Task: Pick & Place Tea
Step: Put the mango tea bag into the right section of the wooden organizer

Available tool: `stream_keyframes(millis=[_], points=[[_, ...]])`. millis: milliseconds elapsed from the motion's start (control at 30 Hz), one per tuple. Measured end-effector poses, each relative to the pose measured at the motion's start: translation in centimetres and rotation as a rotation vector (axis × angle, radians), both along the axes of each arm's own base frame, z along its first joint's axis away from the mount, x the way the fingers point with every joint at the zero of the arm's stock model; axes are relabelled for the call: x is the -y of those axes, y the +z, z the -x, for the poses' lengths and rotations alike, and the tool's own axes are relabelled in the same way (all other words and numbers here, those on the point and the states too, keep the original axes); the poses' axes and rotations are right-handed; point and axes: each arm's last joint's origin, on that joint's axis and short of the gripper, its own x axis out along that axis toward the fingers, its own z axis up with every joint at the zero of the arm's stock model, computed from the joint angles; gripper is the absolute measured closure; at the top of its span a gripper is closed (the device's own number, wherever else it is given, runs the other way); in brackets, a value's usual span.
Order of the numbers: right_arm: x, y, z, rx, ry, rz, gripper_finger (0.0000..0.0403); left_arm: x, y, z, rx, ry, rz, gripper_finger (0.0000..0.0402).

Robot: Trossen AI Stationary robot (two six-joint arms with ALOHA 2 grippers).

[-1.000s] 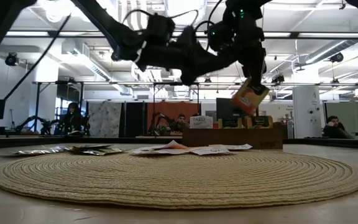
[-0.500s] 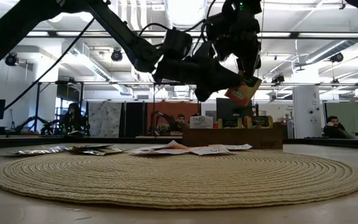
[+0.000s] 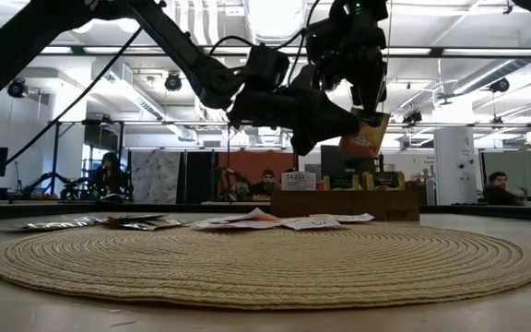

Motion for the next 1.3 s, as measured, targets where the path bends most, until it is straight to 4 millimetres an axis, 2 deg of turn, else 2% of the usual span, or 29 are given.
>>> stream_keyframes(millis=[300,467,567,700,767,1067,1300], points=[[0.0,0.1,0.0,0.005,0.018,0.011,0.0394,1.4,-0.1,-0.4,-0.002,-0.035,-0.013,0.0303],[0.1,0.1,0.0,0.006,0.016,0.012,0.0394,1.3,1.2,0.2,-0.015,-0.001,-0.026,0.0303],[0.1,0.1,0.0,-0.001,0.016,0.024,0.0394,0.9,2.1,0.8,-0.049,0.081,-0.079,0.0303],[0.2,0.0,0.1,-0.016,0.017,0.044,0.0394,0.3,1.8,1.3,-0.131,0.287,-0.157,0.0303],[0.1,0.0,0.1,-0.016,0.017,0.044,0.0394,0.1,1.8,1.4,-0.129,0.325,-0.165,0.0303],[0.1,0.0,0.1,-0.018,0.018,0.041,0.0394,0.1,2.1,1.1,-0.067,0.328,-0.176,0.0303],[0.1,0.0,0.1,-0.017,0.019,0.04,0.0394,0.2,1.3,0.8,-0.076,0.274,-0.159,0.0303]])
